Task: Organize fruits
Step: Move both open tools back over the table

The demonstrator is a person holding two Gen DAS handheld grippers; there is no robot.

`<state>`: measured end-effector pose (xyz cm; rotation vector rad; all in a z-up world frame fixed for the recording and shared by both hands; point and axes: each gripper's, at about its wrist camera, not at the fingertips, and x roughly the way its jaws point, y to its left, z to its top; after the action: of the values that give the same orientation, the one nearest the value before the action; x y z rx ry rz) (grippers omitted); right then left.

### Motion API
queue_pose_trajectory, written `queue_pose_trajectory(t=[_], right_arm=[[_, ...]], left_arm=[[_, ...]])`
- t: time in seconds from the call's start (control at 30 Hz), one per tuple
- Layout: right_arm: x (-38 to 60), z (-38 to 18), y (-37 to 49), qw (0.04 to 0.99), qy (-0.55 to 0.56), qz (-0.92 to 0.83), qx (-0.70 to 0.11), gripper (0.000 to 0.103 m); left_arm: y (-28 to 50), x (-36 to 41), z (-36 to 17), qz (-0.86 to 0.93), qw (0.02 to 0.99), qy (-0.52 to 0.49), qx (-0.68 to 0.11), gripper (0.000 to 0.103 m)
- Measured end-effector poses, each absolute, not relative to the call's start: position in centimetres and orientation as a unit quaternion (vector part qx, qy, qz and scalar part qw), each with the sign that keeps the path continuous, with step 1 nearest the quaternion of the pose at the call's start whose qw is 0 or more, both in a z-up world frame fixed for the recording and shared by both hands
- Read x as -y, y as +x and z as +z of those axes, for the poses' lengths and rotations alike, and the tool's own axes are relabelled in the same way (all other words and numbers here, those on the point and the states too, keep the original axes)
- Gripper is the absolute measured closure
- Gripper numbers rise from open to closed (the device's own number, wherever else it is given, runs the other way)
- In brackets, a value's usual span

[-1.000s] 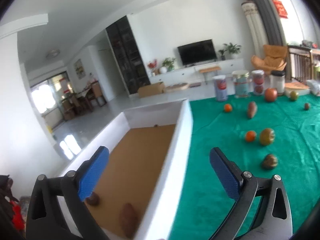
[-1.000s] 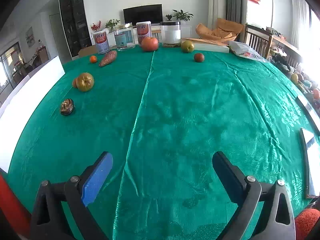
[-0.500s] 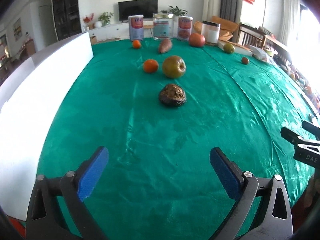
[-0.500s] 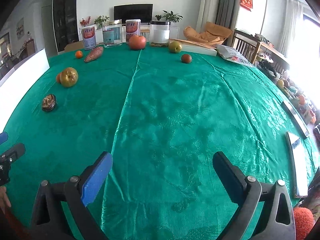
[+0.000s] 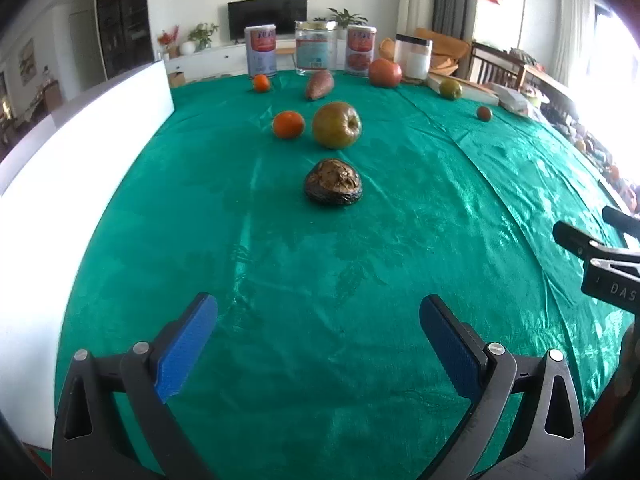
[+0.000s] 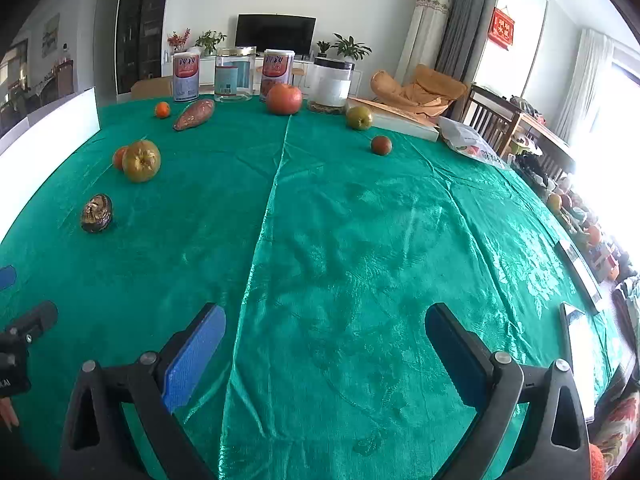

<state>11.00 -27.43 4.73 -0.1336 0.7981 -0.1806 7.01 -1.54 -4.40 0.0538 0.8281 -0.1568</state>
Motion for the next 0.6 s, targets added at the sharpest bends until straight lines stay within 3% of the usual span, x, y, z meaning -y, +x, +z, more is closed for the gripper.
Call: queue_pose_trajectory(t=[0.6], right_arm=[[28.5,2.7,12.0,0.909,-0.039,-0.092,-0.405,0.003]], left_arm=[[7.8,1.5,-5.2,-0.062,0.899,0.023,-0.434,0.001]])
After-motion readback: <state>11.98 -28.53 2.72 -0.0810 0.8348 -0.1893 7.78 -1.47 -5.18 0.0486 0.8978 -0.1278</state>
